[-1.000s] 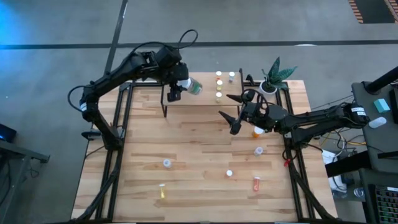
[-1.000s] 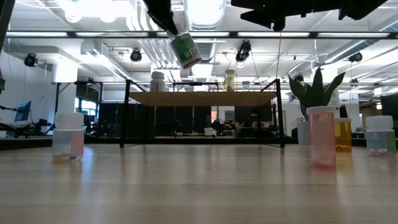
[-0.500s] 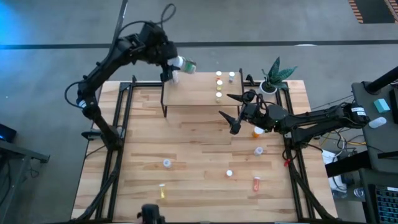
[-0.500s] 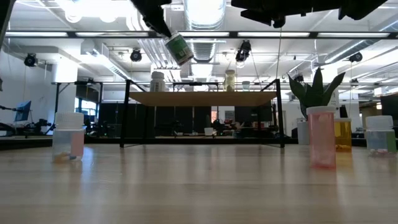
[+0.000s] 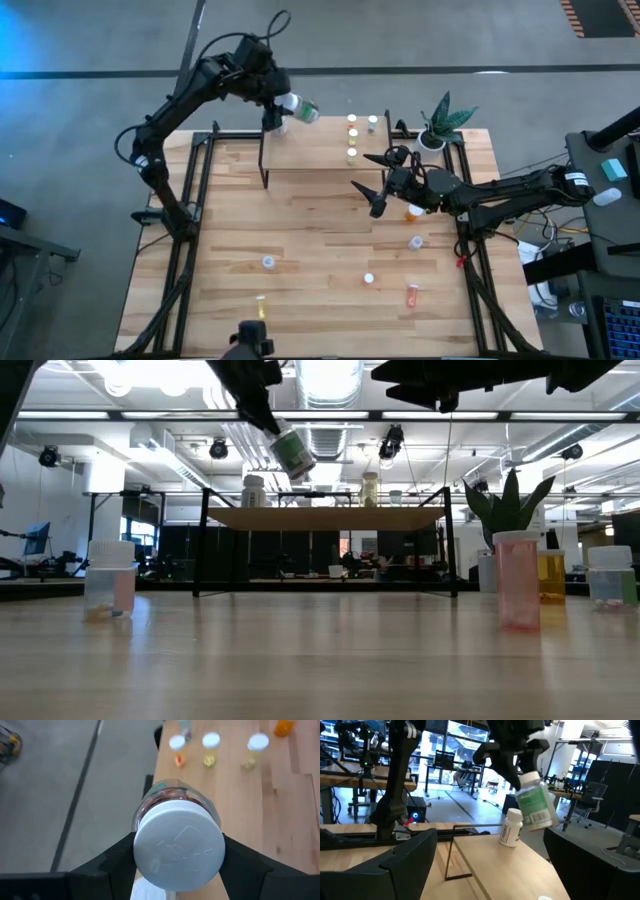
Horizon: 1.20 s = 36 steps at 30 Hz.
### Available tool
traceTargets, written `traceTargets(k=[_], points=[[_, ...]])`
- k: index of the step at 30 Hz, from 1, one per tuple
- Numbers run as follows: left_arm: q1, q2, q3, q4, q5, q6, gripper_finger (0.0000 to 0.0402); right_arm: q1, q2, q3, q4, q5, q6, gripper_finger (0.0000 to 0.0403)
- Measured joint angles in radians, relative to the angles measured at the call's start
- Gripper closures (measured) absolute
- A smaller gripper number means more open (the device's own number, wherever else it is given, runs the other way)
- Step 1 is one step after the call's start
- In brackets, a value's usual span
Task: Pick and place medicine bottles onto shelf by color
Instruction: Put the white green pill bottle on the shelf
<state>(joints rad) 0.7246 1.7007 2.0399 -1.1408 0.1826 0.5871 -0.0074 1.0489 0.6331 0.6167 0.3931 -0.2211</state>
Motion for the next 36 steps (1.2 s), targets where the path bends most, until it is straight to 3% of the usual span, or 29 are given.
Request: traceTargets(k=[13,17,22,33,36], points=[[-0.02,0.019,0.0,-0.156,-0.008,0.025,0.0187,-0.042,0.009,0.017,-0.004,-0.008,-0.024,0.0044],[-0.029,0.013,0.001,-0.159,-0.008,0.023,0.0187,-0.063,0.078,0.136,-0.101,-0.026,-0.034,0.0044],[-0.039,0.013,0.002,-0.161,-0.009,0.016,0.0187,-0.113,0.223,0.321,-0.214,0.042,-0.066,0.0044],[-0.041,-0.01,0.002,-0.189,-0.013,0.012,0.0187,-0.316,0.499,0.707,-0.449,-0.351,0.102,0.0044],[-0.047,-0.023,0.002,-0.187,-0.012,0.012,0.0187,-0.337,0.565,0.792,-0.489,-0.395,0.105,0.0044]])
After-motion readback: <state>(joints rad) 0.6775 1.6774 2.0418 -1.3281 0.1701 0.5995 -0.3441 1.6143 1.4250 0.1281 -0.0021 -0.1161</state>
